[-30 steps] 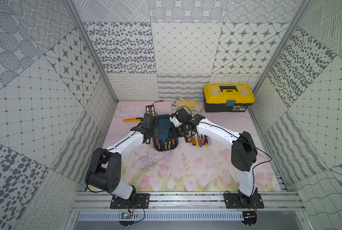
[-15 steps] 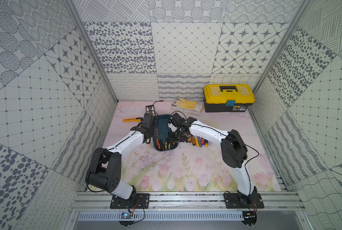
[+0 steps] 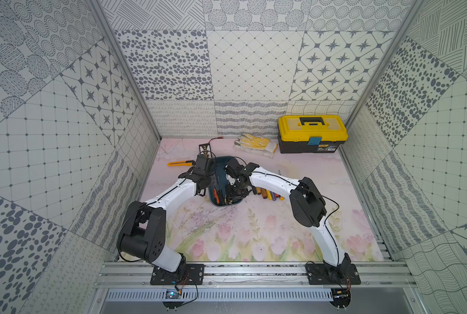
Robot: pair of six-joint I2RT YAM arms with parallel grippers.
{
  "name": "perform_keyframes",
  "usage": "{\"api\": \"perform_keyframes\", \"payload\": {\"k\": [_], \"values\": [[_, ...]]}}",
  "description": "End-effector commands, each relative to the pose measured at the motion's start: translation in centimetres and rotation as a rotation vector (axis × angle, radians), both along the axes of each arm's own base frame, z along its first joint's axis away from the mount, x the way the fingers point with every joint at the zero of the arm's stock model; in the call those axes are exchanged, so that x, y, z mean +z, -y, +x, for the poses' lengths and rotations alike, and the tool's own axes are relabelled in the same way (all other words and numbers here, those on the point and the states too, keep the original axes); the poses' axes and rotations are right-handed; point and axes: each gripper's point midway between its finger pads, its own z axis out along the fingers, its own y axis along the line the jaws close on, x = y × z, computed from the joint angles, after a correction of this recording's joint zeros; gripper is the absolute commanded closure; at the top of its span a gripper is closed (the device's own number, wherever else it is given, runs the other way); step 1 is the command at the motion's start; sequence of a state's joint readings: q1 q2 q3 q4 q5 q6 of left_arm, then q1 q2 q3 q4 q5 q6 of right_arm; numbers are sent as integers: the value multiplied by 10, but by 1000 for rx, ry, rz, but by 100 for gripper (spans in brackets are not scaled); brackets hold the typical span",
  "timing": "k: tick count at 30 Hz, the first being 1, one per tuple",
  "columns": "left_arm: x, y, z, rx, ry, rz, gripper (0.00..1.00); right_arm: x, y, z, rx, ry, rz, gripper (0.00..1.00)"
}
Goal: Take out the screwdriver from the storage box
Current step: Pick up the screwdriver from the storage box.
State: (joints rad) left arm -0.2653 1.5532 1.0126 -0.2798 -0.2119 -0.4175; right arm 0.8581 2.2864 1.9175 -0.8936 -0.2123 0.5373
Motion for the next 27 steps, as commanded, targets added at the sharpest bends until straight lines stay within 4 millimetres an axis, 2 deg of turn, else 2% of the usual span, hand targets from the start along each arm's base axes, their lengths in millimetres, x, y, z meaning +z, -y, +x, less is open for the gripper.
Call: {"api": "perform_keyframes", "payload": {"k": [1,3,7,14,20,27], "values": [[9,1,11,6,48,-24,100,-18,6,-5,21,-22,-59,59],[9,2,12,5,49,-24,100,-15,7,-4,22,-9,-62,64],[9,1,12,5,49,-21,100,0,5,2,33,37,-41,80],[10,-1,13,13,51,-12,100,41,-9,17,55,155,55,100],[8,-3,12,19,39,2,100,74,-20,25,67,228,152,100],[5,-10,13,51,18,39,100,105,-19,33,68,306,221,100]]}}
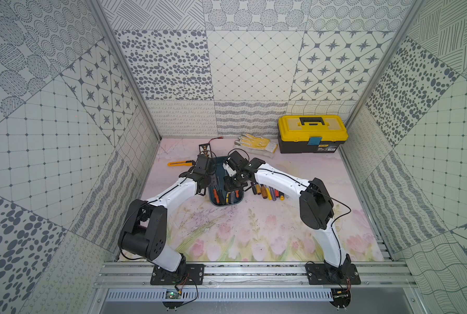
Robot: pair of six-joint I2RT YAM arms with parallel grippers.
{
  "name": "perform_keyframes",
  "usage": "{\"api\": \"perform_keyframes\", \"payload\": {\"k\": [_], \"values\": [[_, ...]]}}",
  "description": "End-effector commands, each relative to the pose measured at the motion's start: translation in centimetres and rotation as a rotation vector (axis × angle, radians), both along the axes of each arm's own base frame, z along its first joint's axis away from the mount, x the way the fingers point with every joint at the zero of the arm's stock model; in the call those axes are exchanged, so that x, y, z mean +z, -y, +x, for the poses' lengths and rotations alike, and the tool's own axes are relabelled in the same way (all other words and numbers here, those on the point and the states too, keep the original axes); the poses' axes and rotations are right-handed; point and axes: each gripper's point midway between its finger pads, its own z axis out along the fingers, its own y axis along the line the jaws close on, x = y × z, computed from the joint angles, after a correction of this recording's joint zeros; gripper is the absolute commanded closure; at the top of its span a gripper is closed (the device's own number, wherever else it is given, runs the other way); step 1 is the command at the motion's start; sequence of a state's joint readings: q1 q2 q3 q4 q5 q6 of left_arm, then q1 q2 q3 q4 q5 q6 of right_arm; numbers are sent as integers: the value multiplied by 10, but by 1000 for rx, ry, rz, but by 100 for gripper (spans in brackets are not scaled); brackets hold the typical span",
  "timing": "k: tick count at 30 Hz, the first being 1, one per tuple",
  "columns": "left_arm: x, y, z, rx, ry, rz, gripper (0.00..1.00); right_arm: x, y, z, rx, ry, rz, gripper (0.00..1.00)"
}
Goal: Take out the screwdriver from the storage box
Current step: Pick up the screwdriver from the storage box, then place the screwdriver at the center of the board.
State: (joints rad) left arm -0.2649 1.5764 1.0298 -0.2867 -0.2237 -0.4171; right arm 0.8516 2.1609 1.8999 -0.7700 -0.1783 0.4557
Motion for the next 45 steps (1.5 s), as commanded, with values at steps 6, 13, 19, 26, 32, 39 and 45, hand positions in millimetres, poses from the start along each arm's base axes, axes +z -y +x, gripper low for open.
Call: {"api": "perform_keyframes", "payload": {"k": [6,13,19,26,32,39,45], "values": [[8,-14,11,57,11,58,100,65,19,23,-13,233,58,100],[9,-22,6,68,-13,101,100,71,60,44,-73,274,13,100],[10,-27,0,79,-31,113,100,34,80,49,-65,169,-74,100],[12,-35,-10,93,-38,133,100,-20,93,52,-35,94,-261,100],[17,-37,-12,92,-30,147,100,-42,97,55,-39,67,-321,100],[14,-35,-10,88,-35,140,100,-67,99,51,-27,9,-365,100],[13,-34,-8,85,-36,136,100,-78,101,49,-27,-12,-381,98]]}}
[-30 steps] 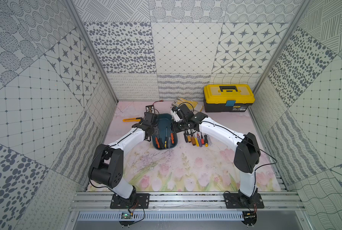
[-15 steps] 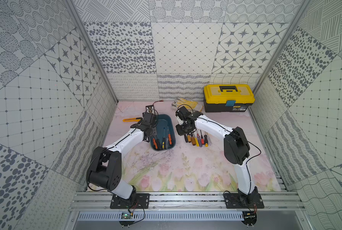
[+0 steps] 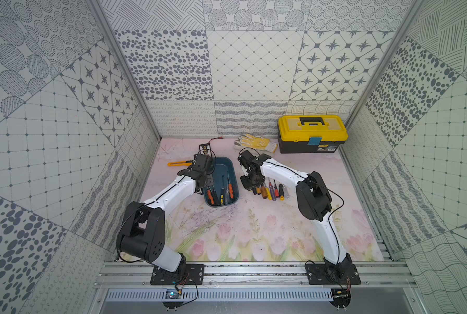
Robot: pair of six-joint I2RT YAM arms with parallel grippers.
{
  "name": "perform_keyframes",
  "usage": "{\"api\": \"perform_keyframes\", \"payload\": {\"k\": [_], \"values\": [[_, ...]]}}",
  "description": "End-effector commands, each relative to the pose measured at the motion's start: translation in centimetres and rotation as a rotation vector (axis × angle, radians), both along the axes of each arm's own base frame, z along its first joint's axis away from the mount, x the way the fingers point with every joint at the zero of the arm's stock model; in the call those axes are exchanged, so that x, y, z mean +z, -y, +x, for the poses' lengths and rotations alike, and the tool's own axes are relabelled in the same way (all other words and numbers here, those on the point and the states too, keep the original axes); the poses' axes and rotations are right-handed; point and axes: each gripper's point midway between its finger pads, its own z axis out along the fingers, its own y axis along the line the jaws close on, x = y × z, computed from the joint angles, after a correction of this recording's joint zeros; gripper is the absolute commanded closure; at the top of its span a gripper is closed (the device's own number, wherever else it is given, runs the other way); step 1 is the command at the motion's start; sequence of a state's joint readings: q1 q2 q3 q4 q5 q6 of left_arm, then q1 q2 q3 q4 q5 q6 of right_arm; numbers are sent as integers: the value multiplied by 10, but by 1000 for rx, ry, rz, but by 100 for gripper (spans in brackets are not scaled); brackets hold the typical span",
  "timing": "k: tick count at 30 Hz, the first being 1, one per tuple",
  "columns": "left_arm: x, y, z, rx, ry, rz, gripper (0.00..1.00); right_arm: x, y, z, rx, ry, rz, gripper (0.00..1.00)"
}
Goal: Take out the screwdriver from the storage box
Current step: Place the screwdriver at the center of the board.
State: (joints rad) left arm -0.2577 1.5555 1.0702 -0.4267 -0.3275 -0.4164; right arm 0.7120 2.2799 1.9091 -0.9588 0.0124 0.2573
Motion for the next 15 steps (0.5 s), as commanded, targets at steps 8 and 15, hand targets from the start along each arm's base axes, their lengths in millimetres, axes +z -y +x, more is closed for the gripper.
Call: {"api": "perform_keyframes", "payload": {"k": [8,15], "values": [[7,-8,6,15,21,29,100,-9,-5,1,-2,-21,-8,90],[7,-7,6,14,24,23,100,-10,-4,-1,-11,-37,-7,77]]}}
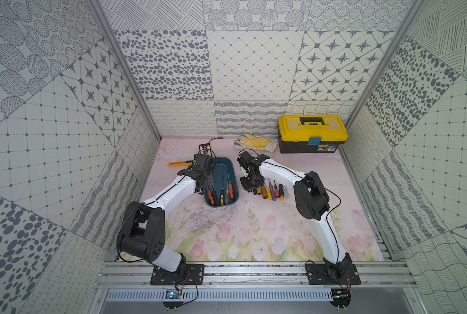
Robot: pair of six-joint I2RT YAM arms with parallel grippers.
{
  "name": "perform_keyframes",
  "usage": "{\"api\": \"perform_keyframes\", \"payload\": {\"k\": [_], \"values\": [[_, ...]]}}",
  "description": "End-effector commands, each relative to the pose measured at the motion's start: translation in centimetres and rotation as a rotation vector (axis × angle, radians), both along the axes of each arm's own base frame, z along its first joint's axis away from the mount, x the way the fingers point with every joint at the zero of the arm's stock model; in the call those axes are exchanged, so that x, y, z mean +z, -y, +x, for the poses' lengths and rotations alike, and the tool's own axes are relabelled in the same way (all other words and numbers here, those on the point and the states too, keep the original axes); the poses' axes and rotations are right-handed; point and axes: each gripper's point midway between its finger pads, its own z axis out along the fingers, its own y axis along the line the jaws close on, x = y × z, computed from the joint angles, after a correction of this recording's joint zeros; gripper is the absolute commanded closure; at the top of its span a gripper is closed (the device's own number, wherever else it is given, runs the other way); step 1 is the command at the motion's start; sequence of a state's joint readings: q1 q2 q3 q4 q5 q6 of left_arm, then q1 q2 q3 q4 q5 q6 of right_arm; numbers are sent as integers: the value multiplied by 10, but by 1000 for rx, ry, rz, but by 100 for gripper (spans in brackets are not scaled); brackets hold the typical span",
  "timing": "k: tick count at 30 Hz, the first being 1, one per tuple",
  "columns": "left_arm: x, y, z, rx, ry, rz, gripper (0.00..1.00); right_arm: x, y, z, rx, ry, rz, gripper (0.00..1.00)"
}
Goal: Take out the screwdriver from the storage box
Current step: Place the screwdriver at the center of the board.
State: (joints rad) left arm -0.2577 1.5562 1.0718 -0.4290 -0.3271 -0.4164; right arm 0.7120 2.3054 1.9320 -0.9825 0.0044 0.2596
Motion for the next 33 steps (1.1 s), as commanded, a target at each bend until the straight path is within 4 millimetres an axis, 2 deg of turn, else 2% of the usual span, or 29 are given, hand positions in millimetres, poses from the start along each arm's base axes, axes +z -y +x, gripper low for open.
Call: {"api": "perform_keyframes", "payload": {"k": [1,6,25,33], "values": [[8,-7,7,14,27,21,100,-3,-4,0,-12,-13,5,76],[7,-5,6,11,28,7,100,-4,-5,-1,-17,-23,10,75],[8,0,10,1,42,-17,100,4,-7,0,-27,-16,26,59],[9,0,10,-1,46,-20,100,22,-10,4,-30,22,57,58]]}}
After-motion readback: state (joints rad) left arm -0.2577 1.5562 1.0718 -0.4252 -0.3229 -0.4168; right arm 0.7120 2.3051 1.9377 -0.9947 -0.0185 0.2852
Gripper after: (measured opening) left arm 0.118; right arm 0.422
